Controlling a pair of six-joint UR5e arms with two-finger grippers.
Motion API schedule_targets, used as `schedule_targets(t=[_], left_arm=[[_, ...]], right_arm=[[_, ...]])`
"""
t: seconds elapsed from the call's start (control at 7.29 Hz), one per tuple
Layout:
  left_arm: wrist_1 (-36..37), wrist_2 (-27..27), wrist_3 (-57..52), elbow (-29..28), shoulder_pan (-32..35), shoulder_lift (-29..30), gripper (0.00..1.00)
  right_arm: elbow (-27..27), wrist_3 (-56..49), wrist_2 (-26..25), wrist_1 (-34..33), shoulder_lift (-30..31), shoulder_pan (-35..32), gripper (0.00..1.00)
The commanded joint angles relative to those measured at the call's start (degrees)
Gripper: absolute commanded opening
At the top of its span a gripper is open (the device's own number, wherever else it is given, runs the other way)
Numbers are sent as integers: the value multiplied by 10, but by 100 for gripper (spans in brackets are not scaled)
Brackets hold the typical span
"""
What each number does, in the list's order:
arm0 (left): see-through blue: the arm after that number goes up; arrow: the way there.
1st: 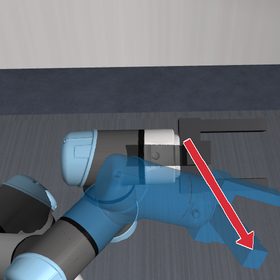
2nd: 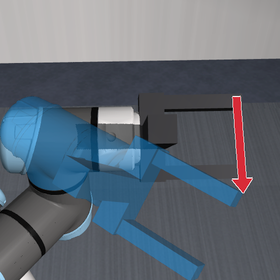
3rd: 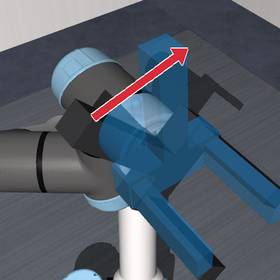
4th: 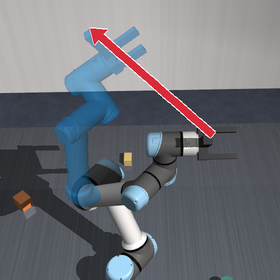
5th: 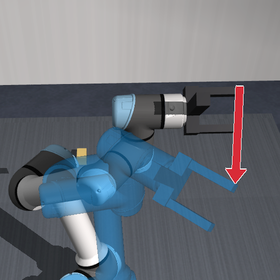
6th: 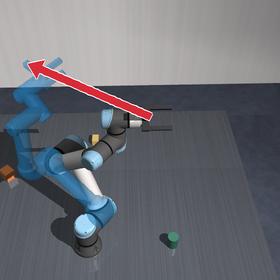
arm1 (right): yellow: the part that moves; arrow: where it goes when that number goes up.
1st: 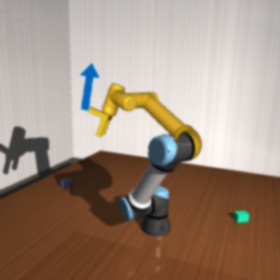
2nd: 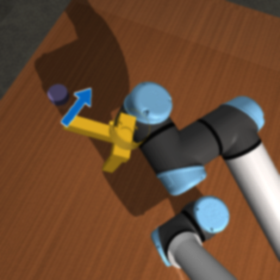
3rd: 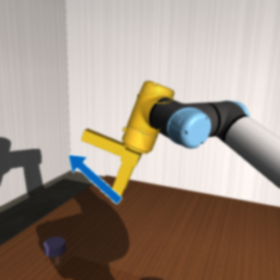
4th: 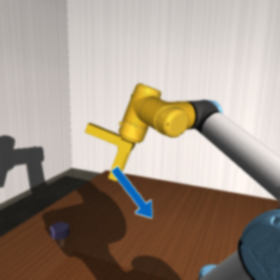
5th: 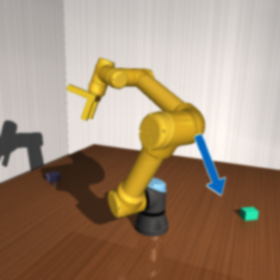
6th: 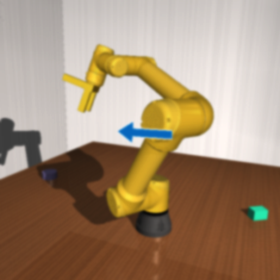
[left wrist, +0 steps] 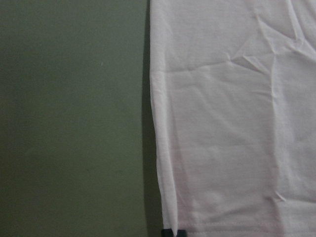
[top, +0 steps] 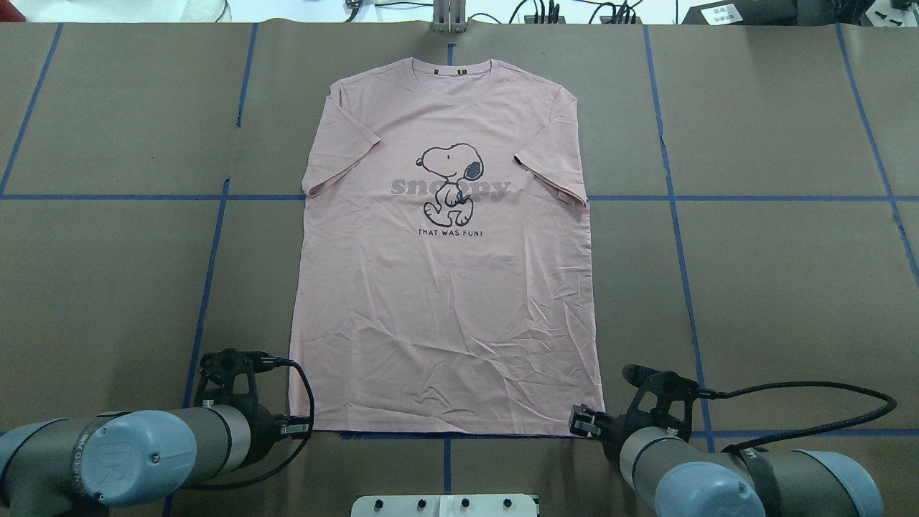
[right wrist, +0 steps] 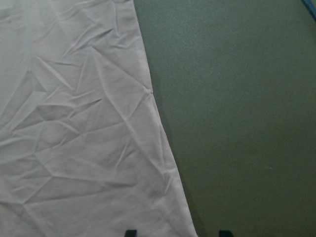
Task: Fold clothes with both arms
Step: 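Grasp both hem corners with the left and right grippers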
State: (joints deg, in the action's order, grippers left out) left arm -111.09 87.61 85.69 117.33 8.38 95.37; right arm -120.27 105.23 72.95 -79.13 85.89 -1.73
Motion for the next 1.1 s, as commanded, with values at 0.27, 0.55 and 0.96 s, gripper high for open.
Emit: schedule_targets(t=[0.27,0.55,0.96], left_arm=[[0,0,0,0,1,1,0],[0,0,0,-1,1,0,0],[0,0,0,0,1,1,0]], right_arm=[[11,24,-5,-1,2,13,55],[11,24,-6,-1,1,16,29],[10,38,-7,-1,1,21,0]])
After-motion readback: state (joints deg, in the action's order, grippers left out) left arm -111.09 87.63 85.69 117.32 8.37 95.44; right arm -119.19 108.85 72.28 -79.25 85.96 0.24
